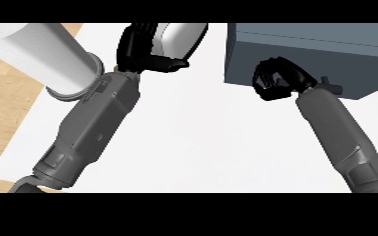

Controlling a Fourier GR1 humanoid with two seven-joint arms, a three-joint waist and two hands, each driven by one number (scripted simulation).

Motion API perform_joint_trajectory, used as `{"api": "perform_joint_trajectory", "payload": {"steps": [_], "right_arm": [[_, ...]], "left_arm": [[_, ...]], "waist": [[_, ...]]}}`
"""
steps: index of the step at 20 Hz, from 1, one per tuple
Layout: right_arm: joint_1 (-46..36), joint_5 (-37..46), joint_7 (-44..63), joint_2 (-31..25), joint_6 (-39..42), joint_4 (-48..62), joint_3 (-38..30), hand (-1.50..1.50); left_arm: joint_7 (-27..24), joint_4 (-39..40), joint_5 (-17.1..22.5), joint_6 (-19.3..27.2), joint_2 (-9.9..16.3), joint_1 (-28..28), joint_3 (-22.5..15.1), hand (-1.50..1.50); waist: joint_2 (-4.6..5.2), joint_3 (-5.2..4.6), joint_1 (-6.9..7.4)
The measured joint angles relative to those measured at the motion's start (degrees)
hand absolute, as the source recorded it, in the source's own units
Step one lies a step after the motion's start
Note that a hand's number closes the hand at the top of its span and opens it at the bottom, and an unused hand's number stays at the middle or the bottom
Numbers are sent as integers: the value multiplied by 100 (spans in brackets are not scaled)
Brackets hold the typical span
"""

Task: Pick up the cup, place it into the drawer and close the drawer

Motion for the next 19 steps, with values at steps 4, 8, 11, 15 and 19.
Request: {"api": "perform_joint_trajectory", "payload": {"steps": [4, 8, 11, 15, 19], "right_arm": [[-11, -203, -110, -44, 278, 56, -133, 150], [25, -406, -102, -138, 645, 6, -229, 150], [69, -524, -119, -214, 892, -67, -268, 150], [108, -686, -62, -289, 1188, -177, -326, 150], [167, -847, 6, -359, 1449, -291, -384, 150]], "left_arm": [[66, -120, 21, -125, 80, 115, -17, -150], [59, -216, 12, -277, 180, 240, -46, -150], [80, -278, 15, -339, 191, 308, -72, -150], [96, -341, 28, -436, 192, 383, -99, -150], [111, -397, 66, -526, 237, 431, -78, -150]], "waist": [[4, 4, 38], [14, 11, 105], [29, 20, 148], [61, 38, 189], [83, 53, 239]]}}
